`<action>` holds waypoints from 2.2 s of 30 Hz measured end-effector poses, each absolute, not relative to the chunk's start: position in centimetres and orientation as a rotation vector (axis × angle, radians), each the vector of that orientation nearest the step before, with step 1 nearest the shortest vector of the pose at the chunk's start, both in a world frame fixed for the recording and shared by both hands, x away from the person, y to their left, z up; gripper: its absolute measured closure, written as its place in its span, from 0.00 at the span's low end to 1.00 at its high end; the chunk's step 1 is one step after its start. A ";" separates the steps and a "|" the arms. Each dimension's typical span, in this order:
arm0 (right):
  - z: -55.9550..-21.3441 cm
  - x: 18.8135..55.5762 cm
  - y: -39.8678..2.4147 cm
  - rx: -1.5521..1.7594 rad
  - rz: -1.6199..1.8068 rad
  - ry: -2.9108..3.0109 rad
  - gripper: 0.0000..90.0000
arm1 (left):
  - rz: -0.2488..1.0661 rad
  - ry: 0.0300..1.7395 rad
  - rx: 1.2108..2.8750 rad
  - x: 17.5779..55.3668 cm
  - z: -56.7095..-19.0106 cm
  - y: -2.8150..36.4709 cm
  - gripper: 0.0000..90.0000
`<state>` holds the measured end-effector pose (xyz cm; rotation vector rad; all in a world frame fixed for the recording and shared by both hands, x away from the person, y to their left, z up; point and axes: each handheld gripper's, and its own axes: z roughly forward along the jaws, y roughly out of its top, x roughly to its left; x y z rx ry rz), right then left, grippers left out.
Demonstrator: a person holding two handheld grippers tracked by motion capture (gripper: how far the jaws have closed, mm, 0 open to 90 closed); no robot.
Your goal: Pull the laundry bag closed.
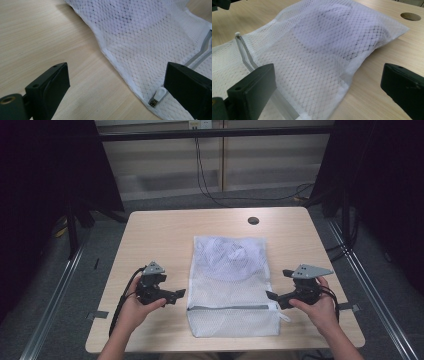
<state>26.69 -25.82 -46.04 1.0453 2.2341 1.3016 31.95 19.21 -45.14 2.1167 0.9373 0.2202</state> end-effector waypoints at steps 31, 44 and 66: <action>-45.3 26.6 -21.7 0.984 1.343 2.305 0.07 | 0.242 0.953 2.129 32.1 -45.2 19.7 0.07; -45.3 27.2 -18.2 0.901 1.348 2.378 0.08 | 0.256 0.966 2.141 31.9 -45.3 20.3 0.07; -45.7 27.3 -13.3 0.783 1.408 2.464 0.18 | 0.258 0.974 2.133 32.0 -45.3 20.8 0.08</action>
